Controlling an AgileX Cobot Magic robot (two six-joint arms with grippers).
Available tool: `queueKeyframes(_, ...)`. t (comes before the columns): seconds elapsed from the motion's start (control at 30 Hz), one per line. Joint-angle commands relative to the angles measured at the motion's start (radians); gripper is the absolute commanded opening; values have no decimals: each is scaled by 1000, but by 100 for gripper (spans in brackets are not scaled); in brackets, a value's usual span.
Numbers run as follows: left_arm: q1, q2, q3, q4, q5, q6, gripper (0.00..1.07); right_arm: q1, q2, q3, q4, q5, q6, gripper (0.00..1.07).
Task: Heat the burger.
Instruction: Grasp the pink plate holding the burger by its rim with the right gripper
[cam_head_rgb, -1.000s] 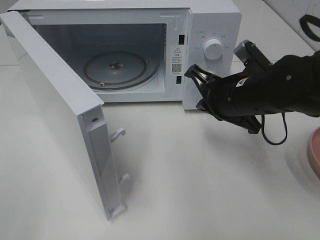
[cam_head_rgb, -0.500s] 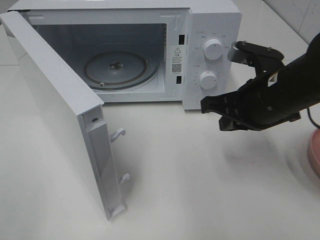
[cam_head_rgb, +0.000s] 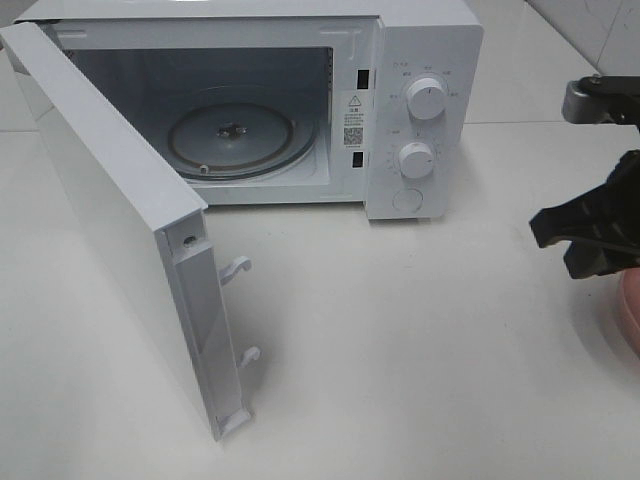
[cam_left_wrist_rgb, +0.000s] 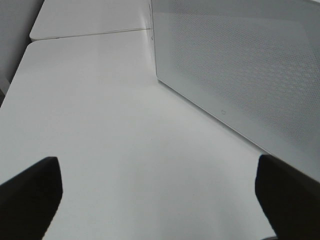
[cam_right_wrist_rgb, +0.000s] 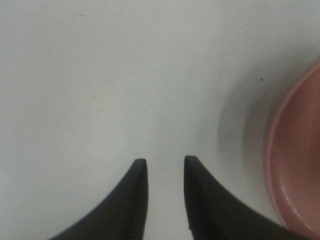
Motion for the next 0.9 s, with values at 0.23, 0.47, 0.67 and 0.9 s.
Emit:
queueKeyframes(0.23,-4,-23,4,-4,-9,-2,98,-120,-30,-3,-44,119,-156,100)
queueKeyframes(0.47,-4,-23,4,-4,-9,-2,98,-179,-8,-3,-68,105,-156,99)
queueKeyframes(0.67,-4,-23,4,-4,-9,-2,98,-190,103,-3,-94,74,-151,97)
queueKeyframes(0.9,-4,-23,4,-4,-9,-2,98,-207,211,-3,-97,-21,-150,94)
